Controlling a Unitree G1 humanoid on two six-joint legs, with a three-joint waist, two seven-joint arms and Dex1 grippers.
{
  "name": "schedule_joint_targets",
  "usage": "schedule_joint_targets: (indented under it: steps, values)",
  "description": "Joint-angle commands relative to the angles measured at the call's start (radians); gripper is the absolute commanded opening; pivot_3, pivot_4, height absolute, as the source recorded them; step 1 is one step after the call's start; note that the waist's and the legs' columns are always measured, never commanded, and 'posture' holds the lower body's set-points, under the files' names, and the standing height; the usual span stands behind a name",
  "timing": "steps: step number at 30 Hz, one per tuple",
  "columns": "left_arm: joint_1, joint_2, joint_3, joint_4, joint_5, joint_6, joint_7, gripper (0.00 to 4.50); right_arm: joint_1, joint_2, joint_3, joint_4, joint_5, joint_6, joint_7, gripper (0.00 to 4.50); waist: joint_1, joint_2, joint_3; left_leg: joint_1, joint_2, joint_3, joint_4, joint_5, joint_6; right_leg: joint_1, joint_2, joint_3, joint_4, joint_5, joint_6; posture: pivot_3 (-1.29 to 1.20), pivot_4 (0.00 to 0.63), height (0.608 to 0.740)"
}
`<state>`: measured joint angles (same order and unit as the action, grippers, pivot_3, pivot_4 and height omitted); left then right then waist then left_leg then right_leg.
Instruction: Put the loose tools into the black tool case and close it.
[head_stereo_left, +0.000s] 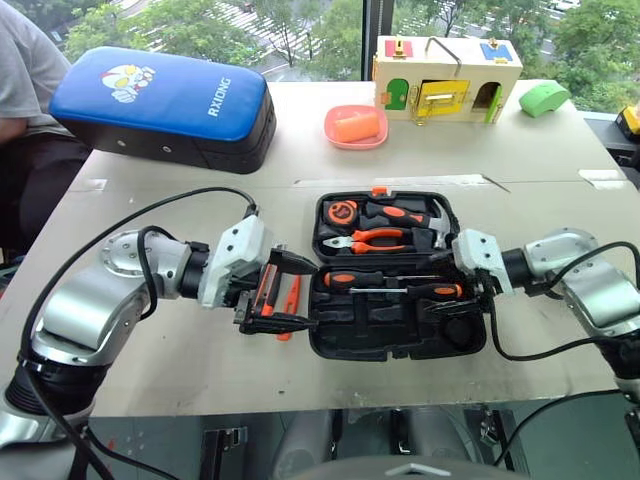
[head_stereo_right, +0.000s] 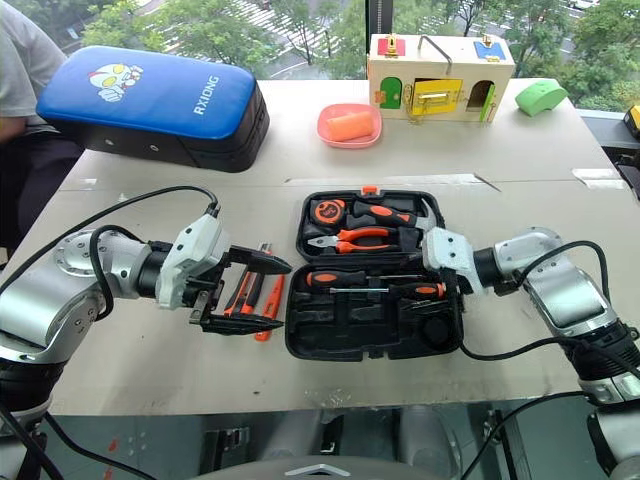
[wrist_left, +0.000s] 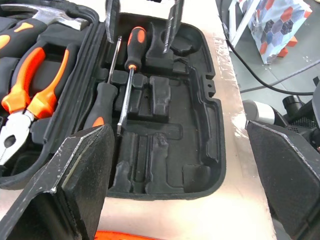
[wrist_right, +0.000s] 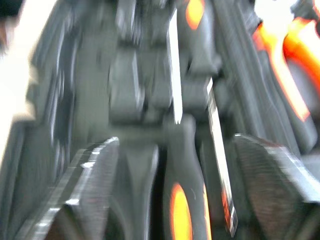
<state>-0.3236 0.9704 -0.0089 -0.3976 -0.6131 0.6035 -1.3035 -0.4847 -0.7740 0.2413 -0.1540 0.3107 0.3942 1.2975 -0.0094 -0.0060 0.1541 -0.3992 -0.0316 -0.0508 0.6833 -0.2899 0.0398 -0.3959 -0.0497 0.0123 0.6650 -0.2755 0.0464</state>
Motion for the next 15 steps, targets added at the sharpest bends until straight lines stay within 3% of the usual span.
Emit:
schedule_joint_targets:
  steps: [1, 4, 5, 7, 8, 10, 11, 15]
  values:
    - [-0.019, -0.002, 0.011, -0.009, -0.012, 0.002, 0.005, 4.5, -0.027, 0.021, -0.046, -0.06, 0.06, 0.064, -0.023, 4.16, 0.0, 0.0, 0.0, 0.0, 0.0, 0.0, 0.0, 0.0, 0.0, 0.0, 0.0, 0.0, 0.0, 0.0, 0.0, 0.0, 0.15, 0.735]
    - [-0.03, -0.009, 0.004, -0.013, -0.013, 0.011, 0.014, 4.5, -0.014, 0.055, -0.022, -0.055, 0.045, 0.067, -0.053, 3.18, 0.001, 0.0, 0.0, 0.0, 0.0, -0.001, 0.0, 0.0, 0.0, 0.0, 0.0, 0.0, 0.0, 0.0, 0.0, 0.0, 0.15, 0.735]
    - [-0.033, -0.01, 0.004, -0.014, -0.014, 0.014, 0.015, 4.5, -0.009, 0.062, -0.014, -0.048, 0.034, 0.061, -0.06, 2.43, 0.002, 0.0, 0.0, 0.0, 0.0, 0.0, 0.0, 0.0, 0.0, 0.0, 0.0, 0.0, 0.0, 0.0, 0.0, 0.0, 0.15, 0.735]
    - [-0.038, -0.012, 0.003, -0.015, -0.015, 0.018, 0.017, 4.5, 0.0, 0.073, -0.003, -0.033, 0.016, 0.044, -0.069, 1.78, 0.001, 0.0, 0.0, 0.0, 0.0, 0.0, 0.0, 0.0, 0.0, 0.0, 0.0, 0.0, 0.0, 0.0, 0.0, 0.0, 0.15, 0.735]
    - [-0.04, -0.013, 0.003, -0.015, -0.015, 0.02, 0.017, 4.5, 0.005, 0.078, 0.002, -0.025, 0.008, 0.034, -0.071, 1.1, 0.001, 0.0, 0.0, 0.0, 0.0, 0.0, 0.0, 0.0, 0.0, 0.0, 0.0, 0.0, 0.0, 0.0, 0.0, 0.0, 0.15, 0.735]
    - [-0.049, -0.017, -0.001, -0.011, -0.011, 0.023, 0.02, 4.5, 0.03, 0.094, 0.023, 0.012, -0.029, -0.014, -0.085, 0.32, 0.001, 0.0, 0.0, 0.0, 0.0, 0.0, 0.0, 0.0, 0.0, 0.0, 0.0, 0.0, 0.0, 0.0, 0.0, 0.0, 0.15, 0.735]
    - [-0.052, -0.019, -0.003, -0.01, -0.01, 0.023, 0.021, 4.5, 0.044, 0.095, 0.035, 0.026, -0.048, -0.046, -0.084, 0.05, 0.001, 0.0, 0.0, 0.0, 0.0, 0.0, 0.0, 0.0, 0.0, 0.0, 0.0, 0.0, 0.0, 0.0, 0.0, 0.0, 0.15, 0.735]
    - [-0.066, -0.021, -0.005, -0.011, -0.014, 0.037, 0.024, 4.5, 0.097, 0.078, 0.087, 0.099, -0.144, -0.178, -0.081, 0.05, 0.0, 0.0, 0.0, 0.0, -0.001, 0.0, 0.0, 0.0, 0.0, 0.0, 0.0, 0.0, 0.0, 0.0, 0.0, 0.0, 0.15, 0.735]
